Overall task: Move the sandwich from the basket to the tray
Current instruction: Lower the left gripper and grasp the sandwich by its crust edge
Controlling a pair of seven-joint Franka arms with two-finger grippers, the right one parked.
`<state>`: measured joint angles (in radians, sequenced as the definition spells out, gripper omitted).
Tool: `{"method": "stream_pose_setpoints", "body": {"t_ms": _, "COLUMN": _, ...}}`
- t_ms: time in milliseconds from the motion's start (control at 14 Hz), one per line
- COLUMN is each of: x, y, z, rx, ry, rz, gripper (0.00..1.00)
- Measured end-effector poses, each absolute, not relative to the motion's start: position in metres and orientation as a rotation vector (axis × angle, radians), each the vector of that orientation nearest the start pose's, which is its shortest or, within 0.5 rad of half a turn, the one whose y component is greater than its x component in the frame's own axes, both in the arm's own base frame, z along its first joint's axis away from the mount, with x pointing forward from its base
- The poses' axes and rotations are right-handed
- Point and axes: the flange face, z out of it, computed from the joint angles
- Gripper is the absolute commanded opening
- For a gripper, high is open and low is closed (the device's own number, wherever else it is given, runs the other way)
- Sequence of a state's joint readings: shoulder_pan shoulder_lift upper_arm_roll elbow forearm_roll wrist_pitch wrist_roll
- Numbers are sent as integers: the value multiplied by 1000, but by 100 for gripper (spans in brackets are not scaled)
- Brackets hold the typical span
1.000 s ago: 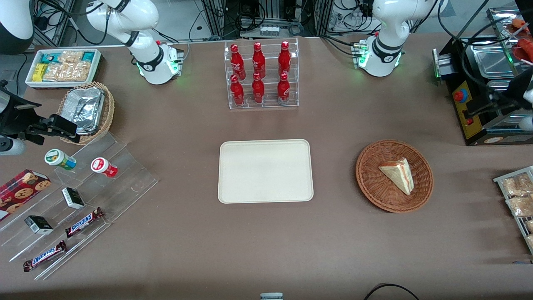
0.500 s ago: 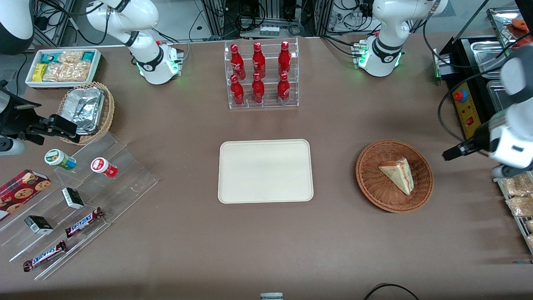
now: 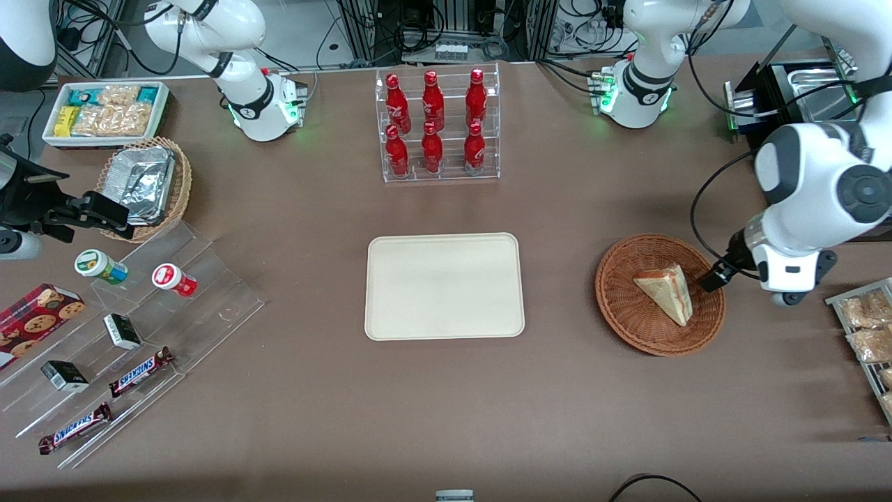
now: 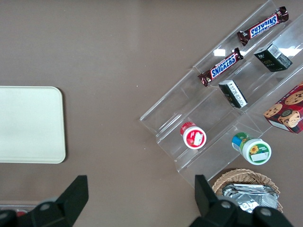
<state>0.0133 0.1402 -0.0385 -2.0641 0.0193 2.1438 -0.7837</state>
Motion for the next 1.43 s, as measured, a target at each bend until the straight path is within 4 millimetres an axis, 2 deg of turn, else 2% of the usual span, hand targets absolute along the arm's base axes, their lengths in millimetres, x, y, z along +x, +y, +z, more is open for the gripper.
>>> {"method": "stream_pose_setpoints", "body": {"t_ms": 143, "x": 555, "y": -24, "z": 339, "rx": -2895, "ry": -1142, "rz": 62, "gripper": 100}}
{"method": "stream_pose_setpoints", "body": {"t_ms": 286, "x": 547, "y": -27, "z": 324, "rx": -2902, "ry": -1148, "rz": 38, "gripper": 100}}
{"method": "stream_pose_setpoints", "body": {"t_ms": 571, "x": 543, "y": -26, "z": 313, "rx": -2915, "ry": -1155, "rz": -11, "gripper": 100}}
{"method": "stream_pose_setpoints", "body": {"t_ms": 1071, "x": 542, "y": -27, "z": 274, "rx": -2927, "ry": -1164, "rz": -45, "gripper": 100}}
{"method": "stream_pose_setpoints", "body": {"t_ms": 1143, "x": 542, "y": -27, "z": 270, "rx": -2928, "ry": -1164, "rz": -48, "gripper": 96}}
{"method": "stream_pose_setpoints", "body": {"t_ms": 1214, "x": 543, "y": -28, "z": 266, "rx": -2931, "ry": -1163, "rz": -51, "gripper": 77}}
{"method": "stream_pose_setpoints", "body": {"t_ms": 1357, "x": 542, "y": -35, "z": 256, "rx": -2925, "ry": -1173, "rz": -39, "gripper": 7}}
{"method": "stream_pose_setpoints", "body": {"t_ms": 1429, "x": 542, "y": -39, "z": 252, "rx": -2921, "ry": -1180, "rz": -35, "gripper": 0}}
